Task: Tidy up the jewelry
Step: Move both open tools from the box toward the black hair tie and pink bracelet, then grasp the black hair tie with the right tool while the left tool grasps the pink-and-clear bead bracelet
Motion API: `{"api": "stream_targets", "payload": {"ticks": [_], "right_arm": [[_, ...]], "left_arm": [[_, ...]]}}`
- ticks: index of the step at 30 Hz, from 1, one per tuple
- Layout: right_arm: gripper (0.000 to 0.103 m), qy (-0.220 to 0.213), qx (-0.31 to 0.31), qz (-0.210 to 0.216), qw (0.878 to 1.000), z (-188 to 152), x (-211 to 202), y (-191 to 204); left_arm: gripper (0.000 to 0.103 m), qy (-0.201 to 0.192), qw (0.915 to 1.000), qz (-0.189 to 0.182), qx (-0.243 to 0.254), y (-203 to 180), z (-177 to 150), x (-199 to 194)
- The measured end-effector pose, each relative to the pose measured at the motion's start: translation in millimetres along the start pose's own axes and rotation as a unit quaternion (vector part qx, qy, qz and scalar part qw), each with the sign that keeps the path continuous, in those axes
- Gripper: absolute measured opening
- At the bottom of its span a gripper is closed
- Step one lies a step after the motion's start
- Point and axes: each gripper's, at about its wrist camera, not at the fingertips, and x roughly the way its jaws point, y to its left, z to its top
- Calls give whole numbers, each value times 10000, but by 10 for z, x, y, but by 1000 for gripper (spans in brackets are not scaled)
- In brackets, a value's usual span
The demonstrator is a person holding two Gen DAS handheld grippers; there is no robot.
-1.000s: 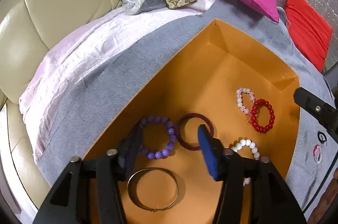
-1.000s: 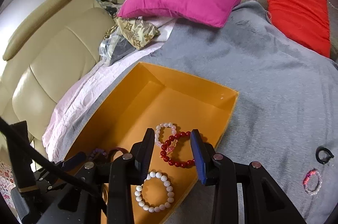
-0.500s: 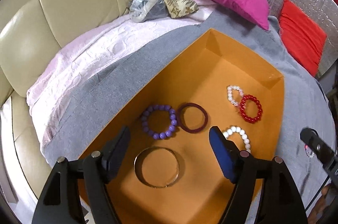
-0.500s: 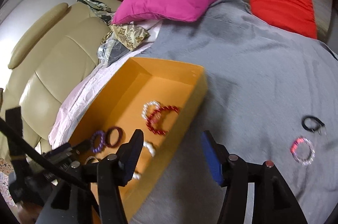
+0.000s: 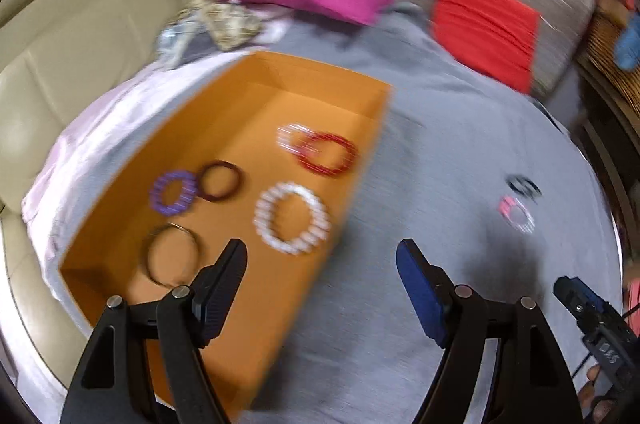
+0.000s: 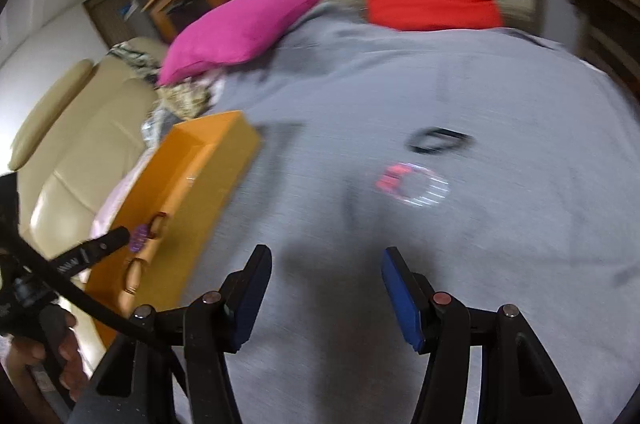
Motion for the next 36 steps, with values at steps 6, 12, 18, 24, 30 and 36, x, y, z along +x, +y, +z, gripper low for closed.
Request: {"api": "stream_targets", "payload": {"ticks": [6,12,18,24,30,36], "right_arm": [[61,-493,-85,-690,9964,-498,-319,-400],[61,-1011,-106,-1046,9893,-850,-507,-556],[61,-984,145,-804,9918,-812,-501,-671],[61,-780,254,-481,9955,-567,-413,-752],[52,-489,179,-217,9984,177,-17,-806],[44,-84,-53,-261,9996,837,598,-786]], "left_arm": [[78,280,9979,-282,515,-512,-421,73],[78,512,9953,-272,778,-731,-707,189],[78,613,9943,-158,853,-758,-843,286],[78,640,9942,-248,831,-767,-887,354],[78,567,9938,-536,795,-893,-657,434],[78,366,9946,-666,710,-953,-348,502]]}}
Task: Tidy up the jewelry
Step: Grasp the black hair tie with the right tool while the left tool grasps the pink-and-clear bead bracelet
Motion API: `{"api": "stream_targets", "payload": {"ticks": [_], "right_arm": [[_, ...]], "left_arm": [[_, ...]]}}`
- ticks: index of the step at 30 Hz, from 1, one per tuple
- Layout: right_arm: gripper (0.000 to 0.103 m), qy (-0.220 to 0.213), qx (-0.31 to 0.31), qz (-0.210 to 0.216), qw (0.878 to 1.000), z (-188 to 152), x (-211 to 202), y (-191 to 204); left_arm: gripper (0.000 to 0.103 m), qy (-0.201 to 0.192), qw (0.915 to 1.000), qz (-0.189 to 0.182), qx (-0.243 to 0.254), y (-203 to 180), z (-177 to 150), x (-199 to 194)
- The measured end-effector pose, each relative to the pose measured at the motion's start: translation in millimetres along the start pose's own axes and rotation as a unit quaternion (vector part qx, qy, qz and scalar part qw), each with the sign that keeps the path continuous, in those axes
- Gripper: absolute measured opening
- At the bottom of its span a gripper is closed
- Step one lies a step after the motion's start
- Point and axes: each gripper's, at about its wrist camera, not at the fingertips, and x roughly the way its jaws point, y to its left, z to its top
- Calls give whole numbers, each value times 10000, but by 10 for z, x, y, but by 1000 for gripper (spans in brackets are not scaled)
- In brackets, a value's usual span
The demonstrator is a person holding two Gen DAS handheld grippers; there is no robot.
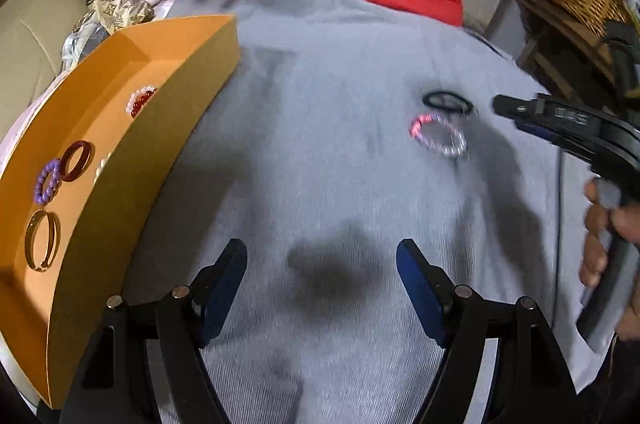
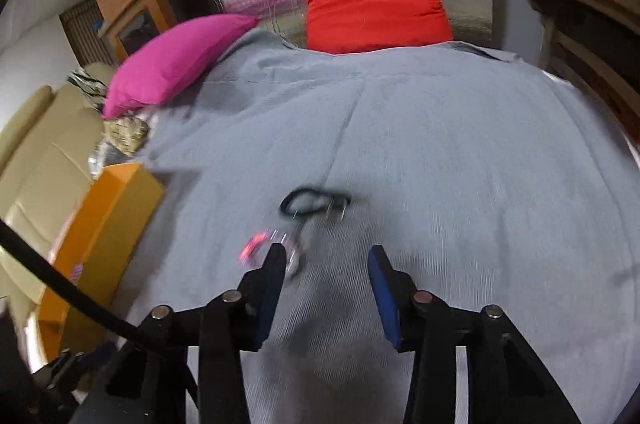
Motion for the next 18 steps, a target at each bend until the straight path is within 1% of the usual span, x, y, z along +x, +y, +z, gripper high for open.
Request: {"api": "stream_targets", "payload": {"ticks": [2,5,6,8,9,10,11,13,15,18], "right_arm": [[40,92,-141,29,9999,103,162,40],[40,269,-249,-38,9993,198,431,77],[40,312,-274,-37,9991,205,494,87],[36,403,-294,-52,9987,215,632,87],[23,482,-288,-32,9984,217,687,83],[3,579,-306,-72,9978,207,736,75],[1,601,-302,-96,9977,202,751,48],[1,634,-160,-12,9979,176,729,-36],[0,545,-76,-137,9984,148,650,-124],[0,425,152,-177,9988,102,485,-298]], "left_arm": [[78,36,10000,-24,11,2,71,68],[78,6,10000,-4,74,-45,252,164],[78,-28,10000,-37,72,-51,299,168],[78,-105,9998,-161,76,-113,448,223],[78,-123,9997,-179,87,-145,503,250],[78,-123,9997,-207,105,-186,564,291],[78,-109,9996,-238,107,-227,615,334],[78,-58,9994,-307,127,-321,698,445],[78,36,9992,-344,184,-418,764,557],[78,183,9986,-393,319,-596,822,753]]}}
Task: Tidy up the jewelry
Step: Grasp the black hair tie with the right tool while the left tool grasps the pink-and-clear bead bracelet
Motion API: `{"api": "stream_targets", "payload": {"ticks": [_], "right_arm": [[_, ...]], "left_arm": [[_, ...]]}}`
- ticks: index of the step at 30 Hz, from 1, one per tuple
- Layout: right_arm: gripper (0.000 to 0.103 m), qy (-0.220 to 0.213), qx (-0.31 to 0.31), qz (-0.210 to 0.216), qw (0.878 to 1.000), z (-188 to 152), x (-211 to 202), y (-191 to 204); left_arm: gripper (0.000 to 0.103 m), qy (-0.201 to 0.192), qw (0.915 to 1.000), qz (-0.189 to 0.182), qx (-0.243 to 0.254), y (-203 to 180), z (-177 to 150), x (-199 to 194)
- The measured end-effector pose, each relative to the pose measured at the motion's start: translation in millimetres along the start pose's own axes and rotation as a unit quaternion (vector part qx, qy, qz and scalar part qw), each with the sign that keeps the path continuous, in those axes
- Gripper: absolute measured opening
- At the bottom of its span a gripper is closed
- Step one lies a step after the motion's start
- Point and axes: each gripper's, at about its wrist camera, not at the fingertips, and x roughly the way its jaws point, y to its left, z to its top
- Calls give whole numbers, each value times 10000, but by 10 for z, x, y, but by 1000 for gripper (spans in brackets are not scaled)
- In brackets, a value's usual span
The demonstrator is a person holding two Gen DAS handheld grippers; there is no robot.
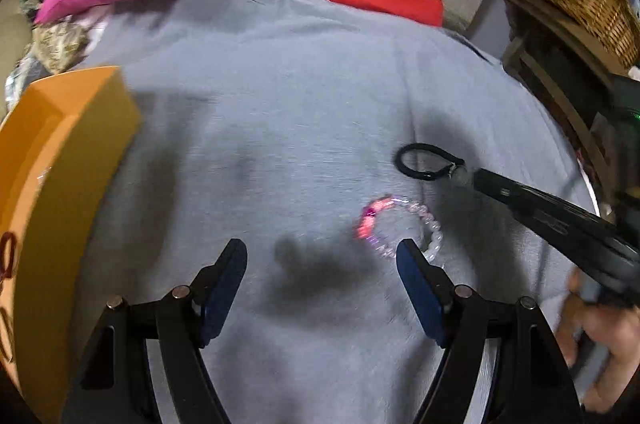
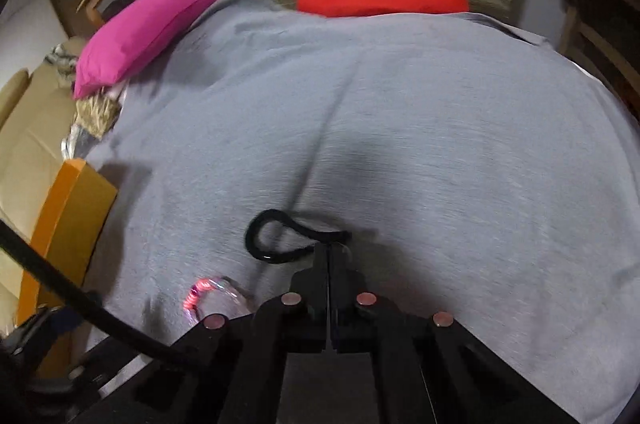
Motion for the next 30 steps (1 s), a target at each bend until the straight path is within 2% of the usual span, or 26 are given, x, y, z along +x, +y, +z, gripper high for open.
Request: {"api": "stream_targets", "payload": {"ticks": [3,7,9,10,11,12,13,15,18,22,26,30], "right_arm": [[1,-124,172,17,9998,-57,-164,-158],[1,-177,247,68,9995,-133,-286,-293],[2,-288,336,174,9989,-108,-303,-361],[4,-321,403,223,9984,-83,-306,-383],[9,-339,474,273,9979,-56,-303,-400],[24,-377,553,328,9972,-16,-296,-413],[39,-408,585,356,9968,3,-290,-404],[55,-452,617,404,9963,45,-276,-375],[55,-425,497,430,9969,70,-248,-285],[55,-328,90,477,9983,104,-190,-101],[55,-215,-331,416,9984,162,-65,120],[45,127,-718,158,9972,201,218,268]], "left_arm": [[78,169,9998,37,16,-112,31,197],[77,100,9997,215,114,-180,82,279],[58,37,9990,433,137,-178,86,284],[37,-3,9988,464,180,-173,89,282],[15,6,9987,456,219,-160,79,265],[10,49,9985,492,246,-154,94,272],[9,84,9989,423,197,-123,114,272],[7,112,9994,307,136,-60,134,260],[7,68,9999,129,71,44,140,223],[7,-45,9999,133,11,103,110,142],[7,-1,9999,140,-73,205,43,145],[7,-7,9999,134,-85,234,17,135]]}}
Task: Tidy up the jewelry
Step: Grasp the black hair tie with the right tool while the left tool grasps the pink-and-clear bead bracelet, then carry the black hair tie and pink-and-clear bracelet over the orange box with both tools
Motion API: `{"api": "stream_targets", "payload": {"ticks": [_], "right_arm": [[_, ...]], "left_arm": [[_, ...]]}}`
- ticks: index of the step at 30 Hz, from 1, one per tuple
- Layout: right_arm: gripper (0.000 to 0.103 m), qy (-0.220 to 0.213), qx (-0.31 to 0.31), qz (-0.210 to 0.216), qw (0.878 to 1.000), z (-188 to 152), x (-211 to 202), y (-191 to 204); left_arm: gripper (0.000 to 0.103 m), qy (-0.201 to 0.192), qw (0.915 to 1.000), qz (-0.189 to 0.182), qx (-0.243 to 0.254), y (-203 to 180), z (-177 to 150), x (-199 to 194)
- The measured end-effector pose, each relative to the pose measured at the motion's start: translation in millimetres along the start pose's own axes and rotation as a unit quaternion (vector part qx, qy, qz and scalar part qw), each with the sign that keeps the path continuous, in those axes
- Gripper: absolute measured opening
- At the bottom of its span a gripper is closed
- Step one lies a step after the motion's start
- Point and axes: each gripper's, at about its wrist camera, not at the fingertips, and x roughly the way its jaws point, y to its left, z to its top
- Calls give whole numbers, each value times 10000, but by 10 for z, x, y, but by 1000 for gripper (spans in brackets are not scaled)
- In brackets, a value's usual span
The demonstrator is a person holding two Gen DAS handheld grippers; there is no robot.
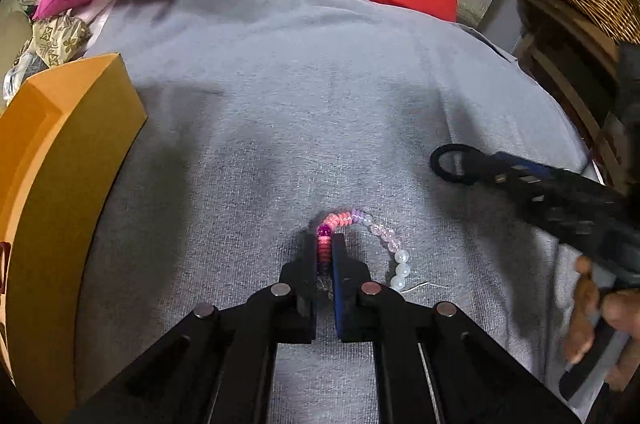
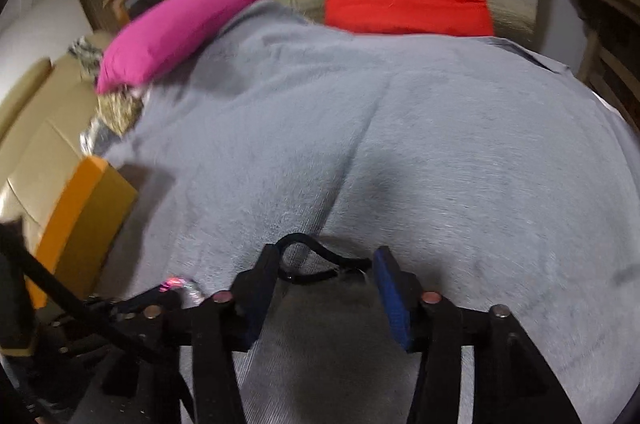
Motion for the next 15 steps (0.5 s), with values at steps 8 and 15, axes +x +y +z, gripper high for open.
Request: {"api": "stream_targets", "payload": {"ticks": [8,15], "right_arm": [[11,166,247,-90,9995,-48,-55,-118],[11,-127,831,117,9964,-347,-507,-308]], "left_arm": [[7,-51,10000,-48,-44,48,-26,-71],[7,-272,9994,-187,91,-61,-147,-370]]}}
